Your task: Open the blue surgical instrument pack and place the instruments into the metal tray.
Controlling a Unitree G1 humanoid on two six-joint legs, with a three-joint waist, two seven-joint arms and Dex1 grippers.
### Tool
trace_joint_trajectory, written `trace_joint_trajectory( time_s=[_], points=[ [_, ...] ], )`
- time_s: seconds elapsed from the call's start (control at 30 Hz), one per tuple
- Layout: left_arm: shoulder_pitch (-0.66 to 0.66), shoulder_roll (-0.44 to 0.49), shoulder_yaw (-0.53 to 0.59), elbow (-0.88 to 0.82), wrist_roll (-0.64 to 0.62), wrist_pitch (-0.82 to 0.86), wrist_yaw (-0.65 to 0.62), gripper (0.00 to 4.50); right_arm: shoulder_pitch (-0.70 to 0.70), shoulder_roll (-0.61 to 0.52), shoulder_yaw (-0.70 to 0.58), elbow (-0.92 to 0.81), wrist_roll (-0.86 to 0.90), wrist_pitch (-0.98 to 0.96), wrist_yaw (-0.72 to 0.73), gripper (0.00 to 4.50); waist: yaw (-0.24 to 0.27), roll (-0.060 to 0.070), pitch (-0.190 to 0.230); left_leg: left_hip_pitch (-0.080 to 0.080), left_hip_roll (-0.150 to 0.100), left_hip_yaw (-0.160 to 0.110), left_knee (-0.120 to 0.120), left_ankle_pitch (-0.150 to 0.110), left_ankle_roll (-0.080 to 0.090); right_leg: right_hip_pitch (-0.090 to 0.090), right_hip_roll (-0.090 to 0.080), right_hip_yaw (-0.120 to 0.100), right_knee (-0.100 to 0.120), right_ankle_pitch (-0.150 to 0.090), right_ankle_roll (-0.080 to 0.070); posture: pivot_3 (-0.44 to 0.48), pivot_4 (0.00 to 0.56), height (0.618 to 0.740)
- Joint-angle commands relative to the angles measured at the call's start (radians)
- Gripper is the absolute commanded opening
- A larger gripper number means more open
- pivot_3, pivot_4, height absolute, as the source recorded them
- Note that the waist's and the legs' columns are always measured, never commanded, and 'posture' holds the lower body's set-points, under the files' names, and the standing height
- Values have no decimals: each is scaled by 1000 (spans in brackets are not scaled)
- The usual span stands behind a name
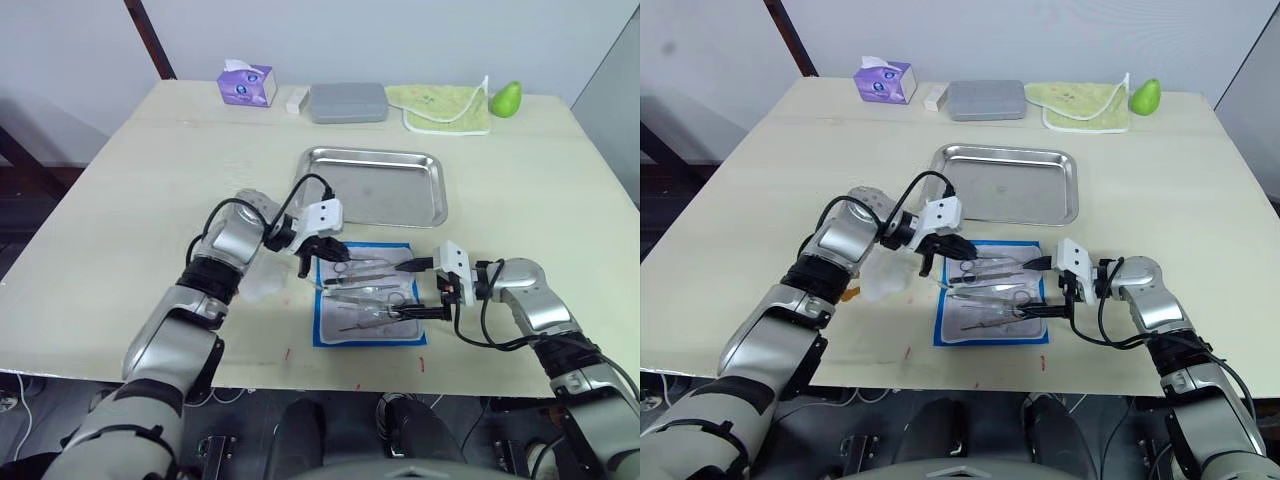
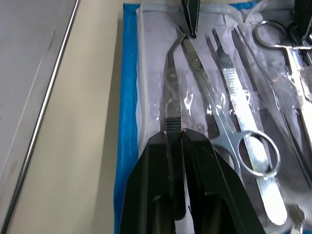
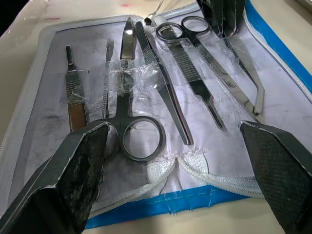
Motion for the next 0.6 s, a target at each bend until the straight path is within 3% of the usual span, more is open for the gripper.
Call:
trace_joint_trajectory(
  time_s=[0.03,0.6],
  points=[
    [-42,24,18,-9,10,16,5,18,48,-2,84,56,-101,48,-27,4500,0,0,0,0,0,0,0,0,0,0,0,0,0,0,0,0,150,740],
    [-63,54,15,-58,12,96,-47,18,48,2,98,58,-113,66,-37,4500,-1,0,-1,0,0,0,0,0,0,0,0,0,0,0,0,0,150,740]
  ],
)
